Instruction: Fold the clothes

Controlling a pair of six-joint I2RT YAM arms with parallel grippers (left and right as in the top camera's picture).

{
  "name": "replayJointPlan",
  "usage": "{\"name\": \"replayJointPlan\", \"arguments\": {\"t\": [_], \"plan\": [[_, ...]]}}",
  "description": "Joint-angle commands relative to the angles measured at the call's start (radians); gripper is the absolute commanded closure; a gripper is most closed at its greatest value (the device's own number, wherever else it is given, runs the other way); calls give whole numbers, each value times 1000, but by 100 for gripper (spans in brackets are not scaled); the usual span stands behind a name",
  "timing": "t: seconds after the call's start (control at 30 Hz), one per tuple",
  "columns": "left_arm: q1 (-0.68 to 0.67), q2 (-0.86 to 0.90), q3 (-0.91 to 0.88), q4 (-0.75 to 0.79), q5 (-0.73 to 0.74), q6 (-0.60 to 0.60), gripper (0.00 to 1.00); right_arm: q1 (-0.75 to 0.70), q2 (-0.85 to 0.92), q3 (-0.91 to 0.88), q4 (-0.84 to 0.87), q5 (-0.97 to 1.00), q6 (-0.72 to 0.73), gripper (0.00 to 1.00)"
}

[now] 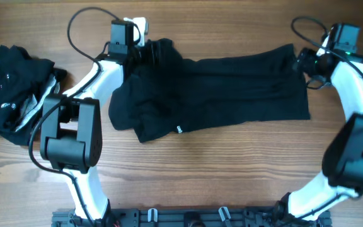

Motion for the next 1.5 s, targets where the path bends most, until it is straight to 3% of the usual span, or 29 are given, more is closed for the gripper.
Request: {"name": "replayJointPlan", "arguments": {"t": [0.0,0.13,0.43,0.5,0.53,0.57,0.6,0.73,0.8,1.0,1.23,1.47], "plan": [[35,-4,18,79,-24,6,20,3,-60,22,-72,-108,-18,22],[66,89,18,179,-35,0,24,7,-60,21,-164,-115,-18,21],[25,232,19,291,17,-14,28,45,-60,21,-168,-160,-15,21],[11,238,19,288,17,-14,59,45,-60,21,-168,-160,-15,22],[3,238,19,284,16,-14,81,45,-60,21,-169,-160,-14,22],[2,238,19,285,13,-14,94,45,-60,21,-169,-160,-14,22],[2,238,19,285,8,-19,96,45,-60,21,-169,-160,-14,22],[37,189,24,260,13,-175,96,45,-60,21,-169,-145,-17,33],[62,118,24,164,30,-225,96,45,-59,21,-190,-100,-18,34],[84,-36,24,-54,118,-224,96,48,-28,52,-121,-61,-43,33],[83,-97,24,-220,117,-224,96,54,161,88,265,-81,-32,23],[83,-97,23,-289,117,-220,96,54,316,88,461,-142,92,30]]}}
